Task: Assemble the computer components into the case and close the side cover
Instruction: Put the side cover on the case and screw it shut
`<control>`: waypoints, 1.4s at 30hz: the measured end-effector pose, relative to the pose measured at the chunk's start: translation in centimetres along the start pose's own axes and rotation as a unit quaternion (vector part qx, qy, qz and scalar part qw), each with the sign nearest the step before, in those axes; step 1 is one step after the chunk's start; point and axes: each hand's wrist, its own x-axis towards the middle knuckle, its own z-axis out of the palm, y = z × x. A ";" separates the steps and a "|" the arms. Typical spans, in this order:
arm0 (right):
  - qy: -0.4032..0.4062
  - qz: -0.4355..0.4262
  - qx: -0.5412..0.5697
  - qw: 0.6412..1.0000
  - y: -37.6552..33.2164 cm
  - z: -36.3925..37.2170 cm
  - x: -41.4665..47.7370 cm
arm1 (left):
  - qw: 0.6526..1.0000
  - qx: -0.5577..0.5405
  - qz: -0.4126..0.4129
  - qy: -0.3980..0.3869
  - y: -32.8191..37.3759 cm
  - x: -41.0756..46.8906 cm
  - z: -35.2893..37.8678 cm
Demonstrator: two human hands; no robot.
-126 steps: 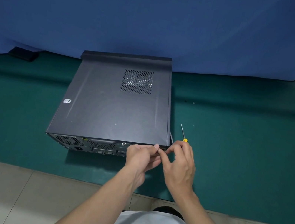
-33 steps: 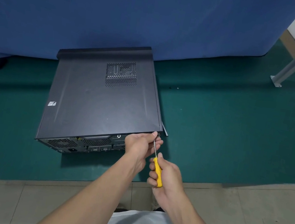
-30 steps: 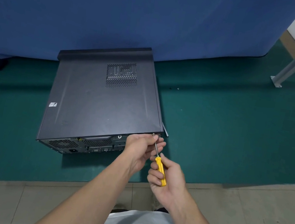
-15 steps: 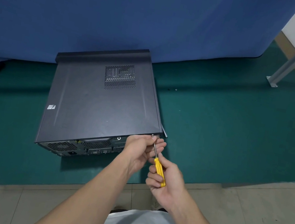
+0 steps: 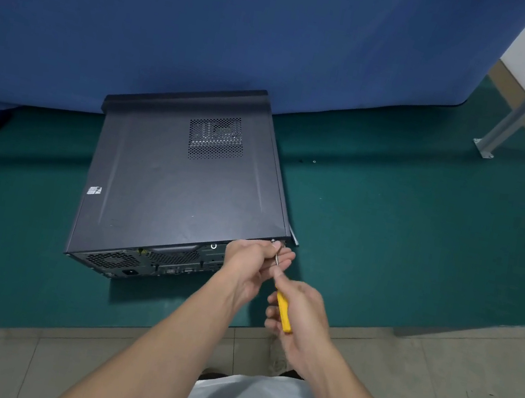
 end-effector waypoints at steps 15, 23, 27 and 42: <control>0.088 -0.096 -0.155 0.979 1.4 -0.4 0.7 | 1.000 -0.025 0.012 -0.001 -0.6 -0.3 0.4; -0.041 0.083 0.160 0.983 0.0 -0.3 0.5 | 0.999 -0.021 -0.010 -0.037 -0.3 -0.4 0.0; 0.097 -0.117 -0.186 0.971 1.0 -0.2 0.4 | 0.999 -0.033 0.015 0.007 -0.7 -0.3 0.3; 0.129 -0.178 -0.380 0.899 1.8 0.3 0.5 | 0.999 -0.043 0.009 0.020 -0.8 0.1 0.4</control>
